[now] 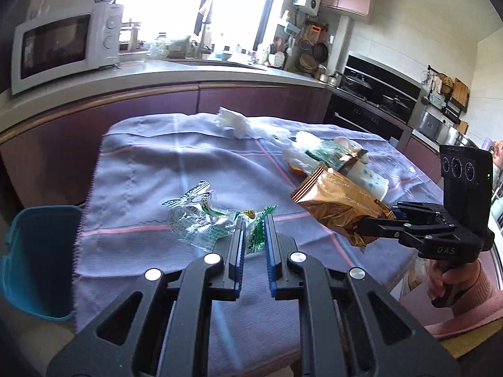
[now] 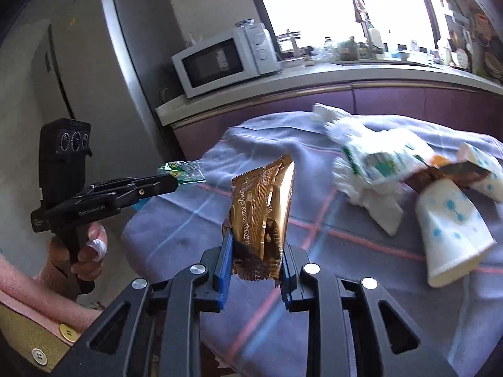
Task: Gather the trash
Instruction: 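Carry both wrappers to the teal bin and open both grippers over it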
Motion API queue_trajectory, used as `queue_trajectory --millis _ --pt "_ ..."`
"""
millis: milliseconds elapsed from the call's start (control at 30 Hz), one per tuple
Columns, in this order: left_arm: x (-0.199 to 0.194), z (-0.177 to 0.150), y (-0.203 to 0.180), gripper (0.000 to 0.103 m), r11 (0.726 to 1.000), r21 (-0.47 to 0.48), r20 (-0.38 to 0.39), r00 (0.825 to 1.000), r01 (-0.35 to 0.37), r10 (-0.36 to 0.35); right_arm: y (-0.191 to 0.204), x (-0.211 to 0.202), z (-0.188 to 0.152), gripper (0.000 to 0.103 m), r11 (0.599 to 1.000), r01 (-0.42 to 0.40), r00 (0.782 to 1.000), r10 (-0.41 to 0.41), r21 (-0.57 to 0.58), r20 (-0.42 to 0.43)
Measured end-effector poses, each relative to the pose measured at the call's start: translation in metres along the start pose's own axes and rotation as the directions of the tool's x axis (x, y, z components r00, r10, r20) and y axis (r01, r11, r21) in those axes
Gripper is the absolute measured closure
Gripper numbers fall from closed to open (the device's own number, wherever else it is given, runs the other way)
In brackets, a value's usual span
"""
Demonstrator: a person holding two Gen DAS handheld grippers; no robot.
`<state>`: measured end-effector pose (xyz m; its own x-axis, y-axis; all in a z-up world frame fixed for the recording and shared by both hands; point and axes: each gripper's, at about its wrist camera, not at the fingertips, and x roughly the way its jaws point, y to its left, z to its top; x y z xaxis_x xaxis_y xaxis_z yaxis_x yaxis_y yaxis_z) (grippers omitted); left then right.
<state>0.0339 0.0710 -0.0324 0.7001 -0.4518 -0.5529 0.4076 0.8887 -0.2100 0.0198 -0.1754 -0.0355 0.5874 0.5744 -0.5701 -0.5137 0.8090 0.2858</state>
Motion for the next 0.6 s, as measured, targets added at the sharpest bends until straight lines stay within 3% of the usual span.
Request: queue_trajectory --millis 167,367,600 --pt "-0.036 -0.001 0.059 0.091 0.986 -0.079 0.044 0.988 -0.146 0.149 0.048 0.043 0.038 0.079 0.981 -0.142 0.990 0.137 -0.131 -0.041" --pt "-0.056 -0.009 0.134 0.091 0.946 -0.164 0.023 0.957 -0.281 0.289 0.103 0.108 0.072 0.078 0.935 -0.296 0.953 0.274 -0.196 -0.133" --pt "-0.048 -0.019 0.199 0.091 0.913 -0.220 -0.029 0.938 -0.344 0.346 0.143 0.178 0.096 0.078 0.915 -0.349 0.922 0.297 -0.202 -0.250"
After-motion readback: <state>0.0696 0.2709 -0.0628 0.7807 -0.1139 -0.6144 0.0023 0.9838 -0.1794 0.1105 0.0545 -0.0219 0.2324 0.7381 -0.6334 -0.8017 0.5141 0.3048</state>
